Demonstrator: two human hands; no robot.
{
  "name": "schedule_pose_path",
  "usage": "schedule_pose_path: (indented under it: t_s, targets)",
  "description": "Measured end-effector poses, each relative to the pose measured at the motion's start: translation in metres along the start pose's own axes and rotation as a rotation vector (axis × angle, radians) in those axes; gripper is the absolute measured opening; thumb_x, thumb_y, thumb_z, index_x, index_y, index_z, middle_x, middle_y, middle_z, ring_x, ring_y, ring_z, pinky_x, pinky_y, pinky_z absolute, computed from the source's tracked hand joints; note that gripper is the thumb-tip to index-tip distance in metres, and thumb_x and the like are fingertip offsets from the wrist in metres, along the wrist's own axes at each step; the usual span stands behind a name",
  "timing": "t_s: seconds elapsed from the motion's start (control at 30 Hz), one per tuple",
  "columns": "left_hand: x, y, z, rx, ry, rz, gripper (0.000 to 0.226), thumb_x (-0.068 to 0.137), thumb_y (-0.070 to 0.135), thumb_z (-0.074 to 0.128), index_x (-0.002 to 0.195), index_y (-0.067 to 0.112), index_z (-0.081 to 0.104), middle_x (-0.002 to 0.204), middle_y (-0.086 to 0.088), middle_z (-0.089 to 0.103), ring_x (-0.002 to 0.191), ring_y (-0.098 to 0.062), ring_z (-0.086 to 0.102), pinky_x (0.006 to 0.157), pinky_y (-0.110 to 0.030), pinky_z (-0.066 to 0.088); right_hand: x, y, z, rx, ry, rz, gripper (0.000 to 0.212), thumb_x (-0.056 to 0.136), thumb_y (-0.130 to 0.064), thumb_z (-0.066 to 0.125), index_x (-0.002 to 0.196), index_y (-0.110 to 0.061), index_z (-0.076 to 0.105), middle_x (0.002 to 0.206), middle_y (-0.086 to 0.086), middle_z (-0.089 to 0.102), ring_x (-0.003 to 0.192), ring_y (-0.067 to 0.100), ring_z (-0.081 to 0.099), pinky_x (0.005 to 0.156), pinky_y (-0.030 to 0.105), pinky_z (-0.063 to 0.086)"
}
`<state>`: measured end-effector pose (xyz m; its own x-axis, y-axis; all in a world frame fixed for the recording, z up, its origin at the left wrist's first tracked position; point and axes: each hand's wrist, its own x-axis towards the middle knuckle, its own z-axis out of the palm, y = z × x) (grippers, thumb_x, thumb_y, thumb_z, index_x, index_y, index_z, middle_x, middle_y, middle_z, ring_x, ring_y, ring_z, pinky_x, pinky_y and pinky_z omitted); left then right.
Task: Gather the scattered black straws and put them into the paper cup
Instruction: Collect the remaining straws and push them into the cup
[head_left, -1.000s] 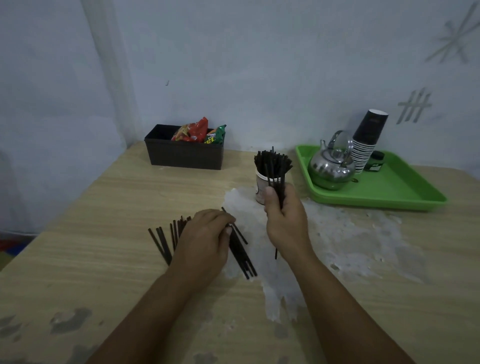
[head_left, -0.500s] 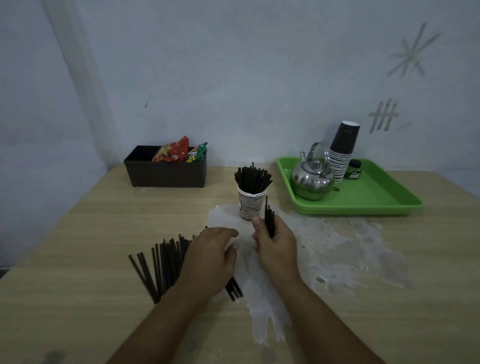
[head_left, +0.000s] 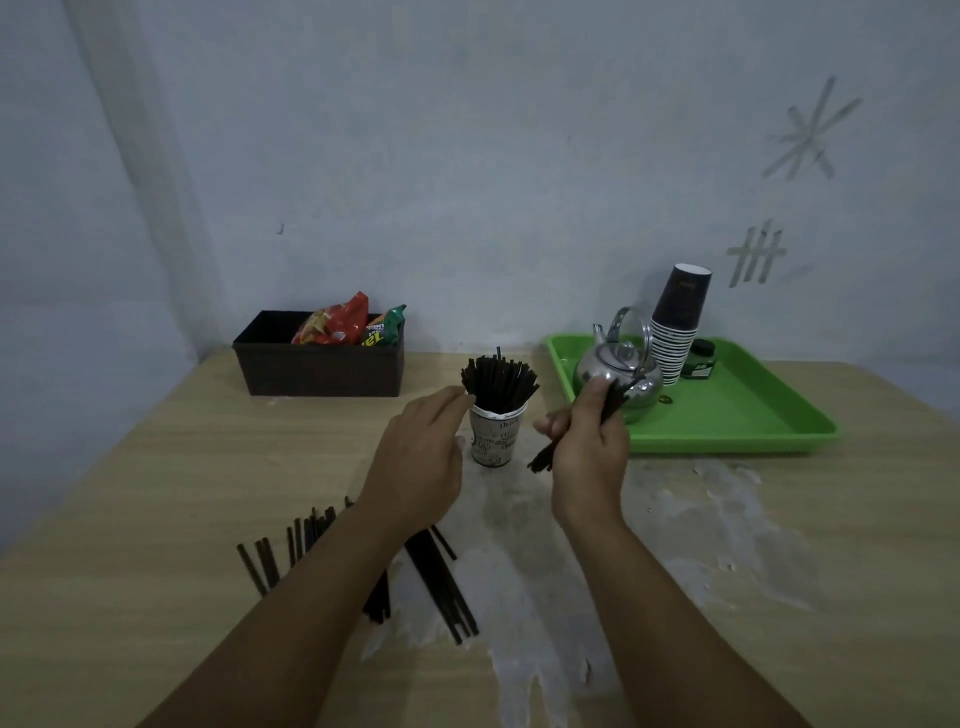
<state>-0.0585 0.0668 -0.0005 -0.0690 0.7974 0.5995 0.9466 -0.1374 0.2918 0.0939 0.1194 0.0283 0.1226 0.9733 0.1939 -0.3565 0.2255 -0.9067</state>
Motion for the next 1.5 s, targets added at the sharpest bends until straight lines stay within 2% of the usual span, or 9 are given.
schedule_pose_path:
  t_s: [0.2, 0.37, 0.47, 0.6, 0.77, 1.03, 1.2, 1.33, 1.5]
  targets:
    - [0.008, -0.006, 0.012, 0.028, -0.042, 0.013, 0.055, 0.083, 0.006, 0.052, 0.137, 0.015, 0.043, 0.14, -0.004, 0.048, 0.124, -0.025, 0.045, 0.097, -0.045, 0.042, 0.028, -0.016, 0.032, 0.161, 0.031, 0.022, 0.038, 0.103, -0.043, 0.037, 0.079, -0.017, 0.052, 0.066, 0.0, 0.07, 0.078, 0.017, 0.063, 0.092, 0.038, 0.05]
    - [0.006, -0.004, 0.013, -0.026, -0.002, -0.009, 0.052, 0.082, 0.004, 0.052, 0.132, 0.017, 0.048, 0.136, -0.002, 0.052, 0.12, -0.024, 0.047, 0.094, -0.042, 0.042, 0.043, -0.009, 0.046, 0.07, 0.056, 0.059, 0.048, 0.102, -0.05, 0.034, 0.069, -0.025, 0.059, 0.081, 0.022, 0.07, 0.055, 0.0, 0.054, 0.058, 0.014, 0.045]
    - [0.004, -0.004, 0.015, -0.067, 0.005, -0.015, 0.053, 0.082, 0.001, 0.054, 0.131, 0.02, 0.047, 0.135, 0.002, 0.052, 0.122, -0.019, 0.046, 0.096, -0.04, 0.041, 0.048, 0.003, 0.049, -0.017, 0.015, 0.055, 0.054, 0.1, -0.055, 0.032, 0.066, -0.029, 0.064, 0.1, 0.006, 0.074, 0.074, 0.006, 0.059, 0.074, 0.024, 0.048]
    - [0.001, -0.002, 0.018, -0.079, 0.015, -0.015, 0.052, 0.084, 0.001, 0.052, 0.133, 0.019, 0.046, 0.137, 0.002, 0.051, 0.124, -0.017, 0.043, 0.098, -0.037, 0.038, 0.051, 0.018, 0.05, -0.173, -0.054, 0.029, 0.049, 0.099, -0.057, 0.034, 0.087, -0.028, 0.073, 0.095, -0.013, 0.068, 0.093, 0.009, 0.061, 0.093, 0.039, 0.051]
    - [0.001, -0.002, 0.018, -0.091, 0.015, -0.013, 0.053, 0.084, 0.001, 0.052, 0.133, 0.02, 0.045, 0.137, 0.003, 0.051, 0.123, -0.017, 0.044, 0.096, -0.035, 0.038, 0.047, 0.032, 0.04, -0.421, -0.214, -0.085, 0.034, 0.101, -0.042, 0.043, 0.12, -0.023, 0.063, 0.109, -0.013, 0.064, 0.104, 0.005, 0.06, 0.091, 0.025, 0.044]
    - [-0.003, -0.002, 0.021, -0.095, 0.004, -0.025, 0.055, 0.084, 0.003, 0.05, 0.135, 0.021, 0.044, 0.142, 0.002, 0.047, 0.125, -0.019, 0.044, 0.097, -0.038, 0.04, 0.047, 0.033, 0.024, -0.546, -0.256, -0.131, 0.098, 0.081, -0.069, 0.057, 0.155, -0.019, 0.014, 0.146, -0.002, 0.042, 0.127, 0.012, 0.044, 0.108, 0.035, 0.038]
    - [-0.003, -0.001, 0.021, -0.087, -0.005, -0.037, 0.058, 0.082, 0.0, 0.052, 0.135, 0.021, 0.045, 0.143, 0.002, 0.046, 0.124, -0.02, 0.044, 0.096, -0.035, 0.036, 0.043, 0.029, 0.012, -0.57, -0.291, -0.399, 0.071, 0.096, -0.059, 0.036, 0.155, -0.022, 0.019, 0.156, -0.001, 0.033, 0.14, 0.015, 0.038, 0.114, 0.045, 0.036]
    - [-0.004, -0.001, 0.021, -0.092, -0.018, -0.043, 0.057, 0.083, 0.001, 0.051, 0.136, 0.022, 0.044, 0.143, 0.002, 0.046, 0.125, -0.021, 0.044, 0.098, -0.039, 0.039, 0.044, 0.028, 0.007, -0.778, -0.442, -0.429, 0.055, 0.103, -0.043, 0.032, 0.145, -0.009, 0.044, 0.153, 0.005, 0.041, 0.144, 0.017, 0.032, 0.118, 0.03, 0.022]
    - [-0.003, 0.003, 0.015, -0.134, -0.046, -0.053, 0.057, 0.086, 0.002, 0.051, 0.138, 0.021, 0.042, 0.146, 0.002, 0.042, 0.129, -0.018, 0.041, 0.102, -0.042, 0.038, 0.039, 0.029, 0.003, -0.796, -0.383, -0.452, 0.061, 0.1, -0.05, 0.03, 0.15, -0.016, 0.035, 0.156, 0.004, 0.035, 0.146, 0.014, 0.024, 0.116, 0.024, 0.015]
